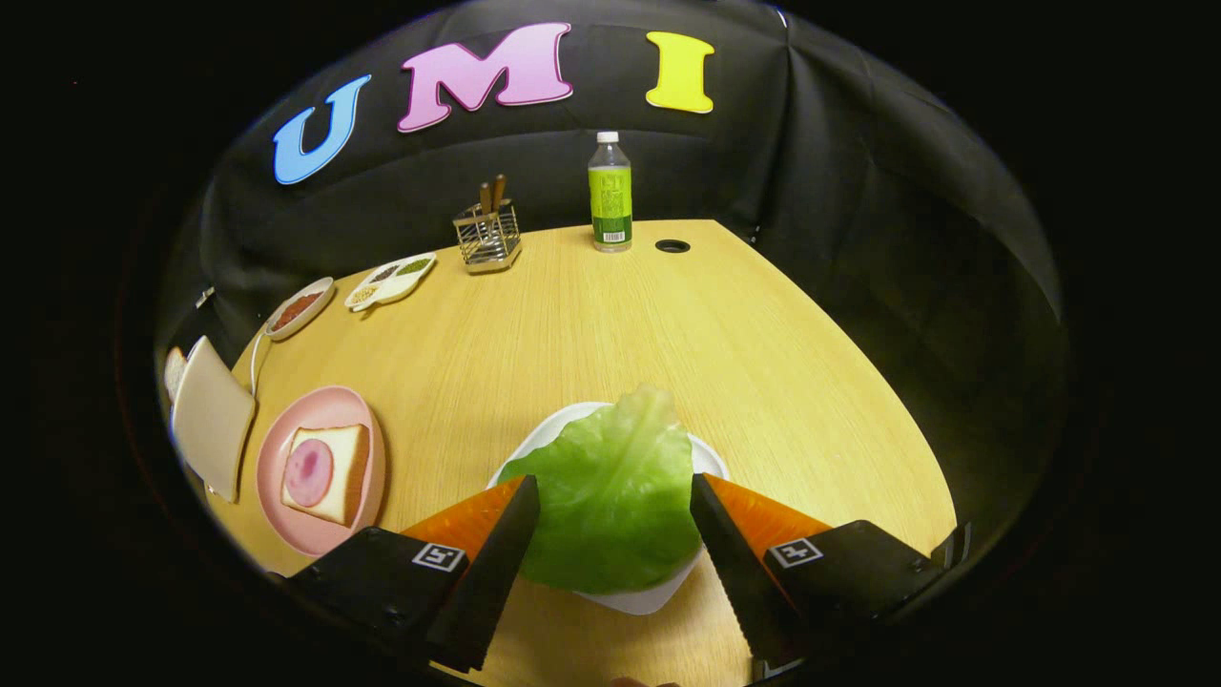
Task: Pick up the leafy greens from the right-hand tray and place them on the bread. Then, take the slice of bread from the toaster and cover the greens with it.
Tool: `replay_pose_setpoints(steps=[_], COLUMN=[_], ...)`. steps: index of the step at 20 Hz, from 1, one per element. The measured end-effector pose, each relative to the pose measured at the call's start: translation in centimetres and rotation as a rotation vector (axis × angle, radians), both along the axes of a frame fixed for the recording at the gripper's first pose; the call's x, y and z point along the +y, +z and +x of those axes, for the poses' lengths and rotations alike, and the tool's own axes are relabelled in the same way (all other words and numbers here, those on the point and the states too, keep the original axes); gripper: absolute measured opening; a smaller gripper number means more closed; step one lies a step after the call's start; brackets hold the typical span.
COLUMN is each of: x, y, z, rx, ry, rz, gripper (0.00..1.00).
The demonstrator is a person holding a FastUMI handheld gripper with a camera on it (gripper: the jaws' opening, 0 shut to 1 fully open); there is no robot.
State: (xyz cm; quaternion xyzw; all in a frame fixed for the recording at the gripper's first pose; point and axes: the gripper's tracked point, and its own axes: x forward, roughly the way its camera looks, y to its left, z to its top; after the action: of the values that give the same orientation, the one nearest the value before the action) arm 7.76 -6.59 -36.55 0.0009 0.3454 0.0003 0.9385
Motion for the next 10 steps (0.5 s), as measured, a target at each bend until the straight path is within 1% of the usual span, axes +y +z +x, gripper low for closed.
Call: replay_pose_setpoints(steps=[2,6,7,10], x=[-0.1,-0.1,-0.2,0.0], y=[-1.3,-2.6,-2.6,-2.6], z=[0.4,0.7,1.0,0.8], rx=[0.021,0.072,0.065,0.081], ry=[-0.002,-0.057,-0.062,-0.029], rz=[-0.033,0.015,0.010,-0.005], gripper=[0.99,0.99,0.99,0.93])
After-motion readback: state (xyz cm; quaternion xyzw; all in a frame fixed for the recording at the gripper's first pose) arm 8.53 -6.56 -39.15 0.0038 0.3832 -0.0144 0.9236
